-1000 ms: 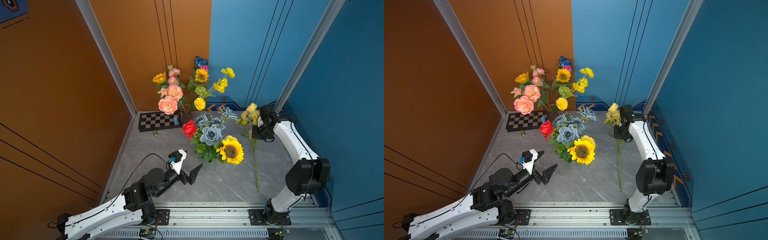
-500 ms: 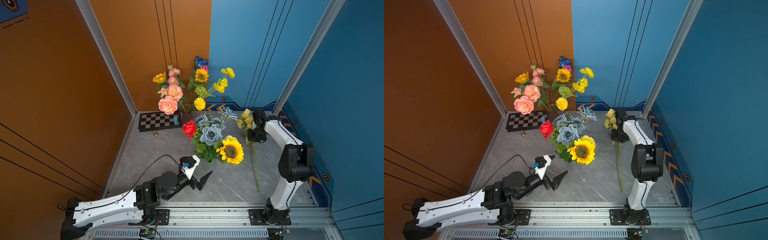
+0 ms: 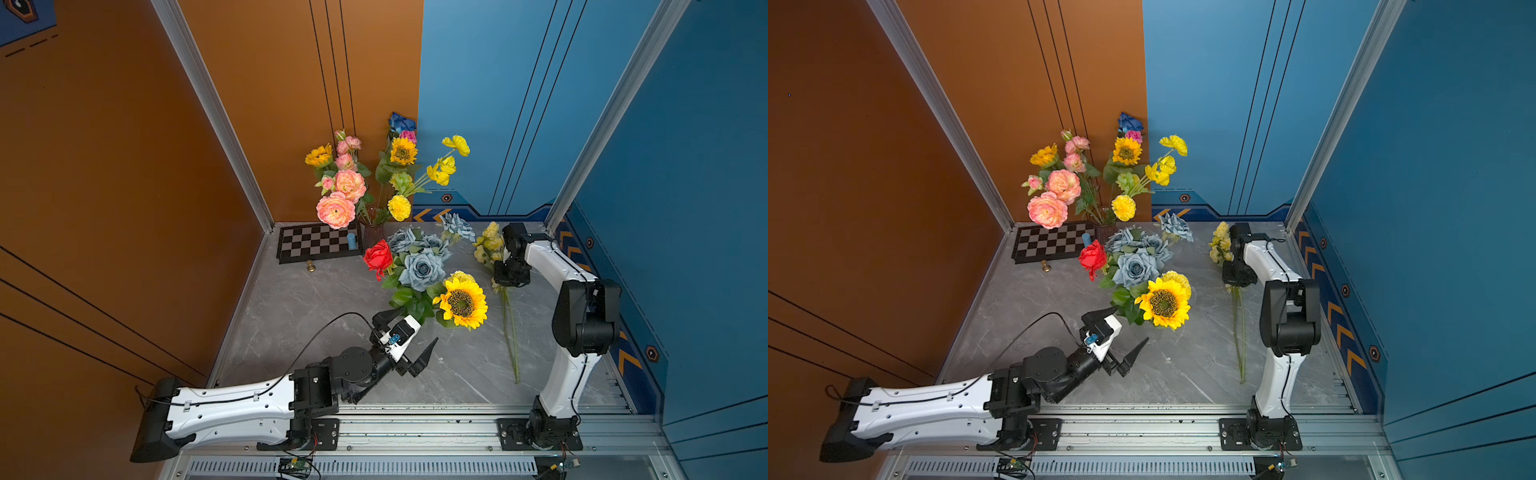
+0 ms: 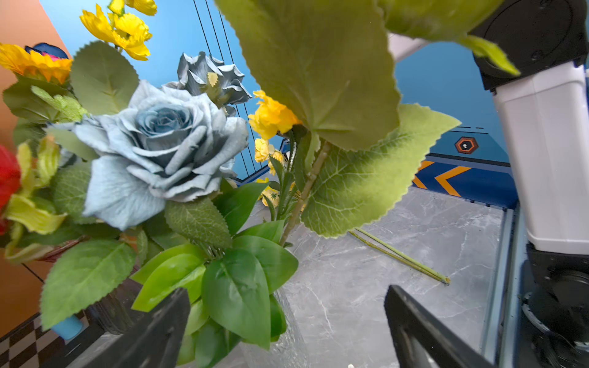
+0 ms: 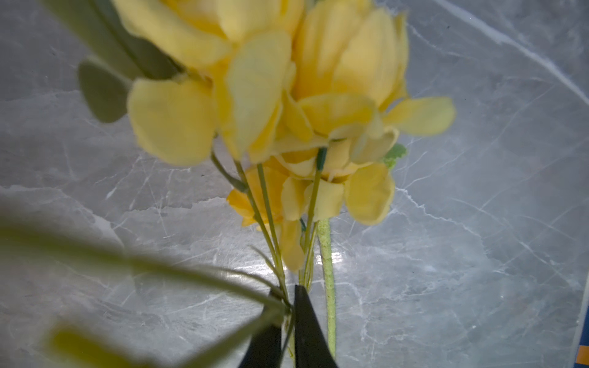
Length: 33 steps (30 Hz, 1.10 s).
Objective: Pick out yellow flowers from the vase
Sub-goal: Place the flower at the center of the board.
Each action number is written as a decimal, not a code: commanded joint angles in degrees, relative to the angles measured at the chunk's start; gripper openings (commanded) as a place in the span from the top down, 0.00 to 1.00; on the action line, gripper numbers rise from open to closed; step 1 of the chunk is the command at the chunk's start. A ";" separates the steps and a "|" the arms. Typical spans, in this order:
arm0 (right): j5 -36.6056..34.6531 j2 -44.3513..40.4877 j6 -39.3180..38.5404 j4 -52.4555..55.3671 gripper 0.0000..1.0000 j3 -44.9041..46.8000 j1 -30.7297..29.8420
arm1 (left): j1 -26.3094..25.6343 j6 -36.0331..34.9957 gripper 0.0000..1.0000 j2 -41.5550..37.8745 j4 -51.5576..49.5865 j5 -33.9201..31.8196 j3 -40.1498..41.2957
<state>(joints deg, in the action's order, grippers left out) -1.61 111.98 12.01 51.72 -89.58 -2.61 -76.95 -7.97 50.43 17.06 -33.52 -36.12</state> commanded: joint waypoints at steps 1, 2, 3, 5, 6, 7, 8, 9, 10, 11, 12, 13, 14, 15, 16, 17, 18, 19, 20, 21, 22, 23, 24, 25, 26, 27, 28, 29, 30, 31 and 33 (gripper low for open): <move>-1.00 0.60 0.38 -1.10 0.84 -1.39 0.24 | -0.54 -2.58 0.02 0.32 3.84 -3.51 -1.25; -0.96 0.73 0.32 -1.10 0.83 -1.36 0.24 | -0.54 -2.67 0.02 0.41 4.31 -3.85 -1.08; -0.94 0.86 0.22 -1.10 0.82 -1.48 0.24 | -0.56 -2.78 0.02 0.43 4.91 -4.26 -0.91; -0.85 1.28 0.11 -1.24 0.77 -1.47 0.24 | -0.53 -2.89 0.02 0.45 5.57 -4.58 -0.71; -0.91 1.43 0.12 -1.20 0.74 -1.42 0.24 | -0.57 -2.93 0.02 0.55 5.75 -4.76 -0.63; -1.09 1.41 0.12 -1.19 0.72 -1.46 0.24 | -0.57 -2.97 0.02 0.66 5.79 -4.99 -0.74; -1.15 1.44 0.16 -1.27 0.69 -1.39 0.24 | -0.57 -2.95 0.02 0.70 5.84 -4.98 -0.71; -1.11 1.40 0.12 -1.36 0.64 -1.30 0.24 | -0.51 -2.95 0.02 0.80 5.79 -5.00 -0.71; -1.11 1.30 0.12 -1.45 0.61 -1.23 0.24 | -0.57 -2.93 0.02 0.89 5.79 -4.95 -0.64; -1.07 1.09 0.14 -1.50 0.59 -1.10 0.15 | -0.57 -2.93 0.02 0.98 5.81 -4.90 -0.71; -0.95 0.85 0.12 -1.71 0.56 -0.91 0.15 | -0.59 -2.85 0.02 1.01 5.79 -4.91 -0.66; -0.77 0.57 0.18 -1.85 0.53 -0.72 0.07 | -0.58 -2.78 0.02 1.06 5.79 -4.81 -0.67; -0.63 0.39 0.21 -1.97 0.48 -0.61 0.06 | -0.66 -2.78 0.02 1.06 5.81 -4.81 -0.71; -0.68 0.08 0.21 -2.14 0.45 -0.32 -0.02 | -0.66 -2.76 0.02 1.23 5.84 -4.91 -0.72; -0.58 -0.25 0.29 -2.37 0.44 -0.08 -0.10 | -0.81 -2.76 0.02 1.20 5.79 -4.90 -0.84; -0.47 -0.53 0.38 -2.49 0.42 0.09 -0.11 | -0.90 -2.76 0.02 1.16 5.79 -4.91 -0.86; -0.20 -0.95 0.49 -2.57 0.40 0.34 -0.20 | -1.01 -2.71 0.02 1.18 5.79 -4.98 -0.90; 0.26 -1.29 0.55 -2.68 0.35 0.57 -0.20 | -1.17 -2.84 0.02 1.20 5.79 -5.07 -0.97; 0.59 -1.68 0.66 -2.81 0.31 0.76 -0.20 | -1.33 -2.95 0.02 1.29 5.71 -5.17 -0.97; 1.03 -2.26 0.86 -2.98 0.29 1.05 -0.29 | -1.58 -3.02 0.02 1.27 5.79 -5.29 -1.05; 1.59 -2.89 1.14 -3.19 0.26 1.45 -0.35 | -1.70 -3.21 0.02 1.33 5.75 -5.40 -1.06; 2.19 -3.57 1.38 -3.50 0.23 1.86 -0.38 | -1.90 -3.33 0.02 1.30 5.79 -5.52 -1.06; 3.22 -4.31 1.80 -4.01 0.18 2.57 -0.46 | -2.18 -3.47 0.02 1.38 5.75 -5.61 -1.06; 4.35 -5.44 2.32 -4.62 0.14 3.48 -0.46 | -2.39 -3.67 0.02 1.47 5.79 -5.60 -1.00; 5.54 -6.43 2.85 -5.24 0.10 4.26 -0.51 | -2.55 -3.93 0.02 1.51 5.79 -5.56 -1.11; 6.97 -7.72 3.47 -5.92 0.06 5.39 -0.55 | -2.69 -4.30 0.02 1.71 5.79 -5.44 -1.05; 8.29 -9.07 4.16 -6.60 0.03 6.58 -0.63 | -3.07 -4.96 0.02 1.62 5.79 -5.34 -1.10; 9.45 -10.61 4.77 -7.25 0.02 7.70 -0.79 | -3.42 -5.70 0.02 1.70 5.74 -5.33 -1.07; 10.44 -12.21 5.39 -7.88 0.00 9.06 -1.05 | -3.73 -6.62 0.02 1.74 5.79 -5.33 -0.97; 11.46 -13.79 6.05 -8.59 0.00 10.37 -1.27 | -3.98 -7.33 0.02 1.84 5.79 -5.21 -0.97; 13.00 -17.00 7.19 -9.71 0.00 12.75 -1.84 | -4.14 -8.41 0.01 2.08 5.84 -4.48 -0.89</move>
<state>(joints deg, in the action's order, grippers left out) 6.79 99.42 16.34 44.64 -79.37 -3.49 -80.27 -13.63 52.31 21.63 -37.52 -36.12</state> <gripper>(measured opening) 0.999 0.984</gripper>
